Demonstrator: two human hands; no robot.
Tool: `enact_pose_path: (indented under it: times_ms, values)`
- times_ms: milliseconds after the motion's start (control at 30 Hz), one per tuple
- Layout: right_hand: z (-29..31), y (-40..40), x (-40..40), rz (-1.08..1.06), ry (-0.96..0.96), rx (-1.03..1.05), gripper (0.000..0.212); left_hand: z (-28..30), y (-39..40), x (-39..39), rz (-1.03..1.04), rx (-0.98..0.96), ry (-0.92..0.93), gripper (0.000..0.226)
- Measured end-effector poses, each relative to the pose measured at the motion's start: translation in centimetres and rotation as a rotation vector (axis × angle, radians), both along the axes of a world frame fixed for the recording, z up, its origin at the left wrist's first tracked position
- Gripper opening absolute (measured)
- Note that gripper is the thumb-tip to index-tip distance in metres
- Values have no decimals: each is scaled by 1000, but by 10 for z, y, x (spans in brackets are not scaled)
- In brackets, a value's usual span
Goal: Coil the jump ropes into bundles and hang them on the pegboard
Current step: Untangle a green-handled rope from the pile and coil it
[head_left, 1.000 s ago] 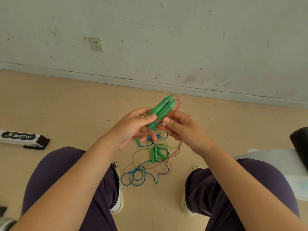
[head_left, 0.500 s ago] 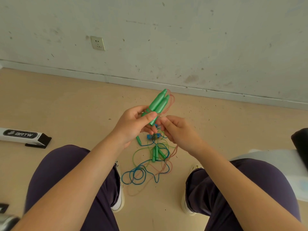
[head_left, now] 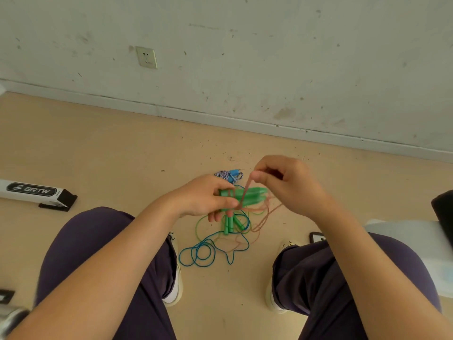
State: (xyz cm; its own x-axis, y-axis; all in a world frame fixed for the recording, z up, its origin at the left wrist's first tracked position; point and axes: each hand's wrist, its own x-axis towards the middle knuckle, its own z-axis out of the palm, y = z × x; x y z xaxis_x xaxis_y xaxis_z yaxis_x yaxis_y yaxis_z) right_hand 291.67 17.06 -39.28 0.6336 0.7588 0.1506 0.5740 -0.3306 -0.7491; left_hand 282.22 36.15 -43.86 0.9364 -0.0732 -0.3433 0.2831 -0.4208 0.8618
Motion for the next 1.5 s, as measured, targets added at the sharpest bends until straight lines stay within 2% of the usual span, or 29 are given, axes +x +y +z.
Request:
enact_pose_path:
  times_ms: [133,300,533,633,767,933,1167,1267,1367,1467,1500]
  values:
    - [-7,-2,5,-47,23,53,11,6,-7,-3,-230,-234,58,12]
    - [-28,11,0,-60,68,-32,13,3,-7,-3,-279,-255,71,13]
    - [-31,14,3,-146,56,-23,14,0,-8,-2,-114,-228,-21,7]
    - [-29,15,1,-142,123,-1,4,3,-8,-3,-123,-173,-62,14]
    - [-24,12,0,-74,218,29,8,3,-8,-4,-124,-141,-82,16]
    - [-21,3,7,0,492,9,20,5,-2,-2,18,-206,-128,17]
    - [-21,0,12,56,652,89,33,1,-4,0,159,-294,-153,22]
    - [-23,1,12,125,785,182,19,3,-3,1,220,-408,-186,35]
    - [-27,4,8,172,865,196,24,6,-4,1,258,-514,-213,51]
    - [-28,7,3,207,917,219,10,6,-8,2,328,-538,-253,51]
    - [-29,9,2,216,919,220,14,6,-9,3,361,-527,-262,47]
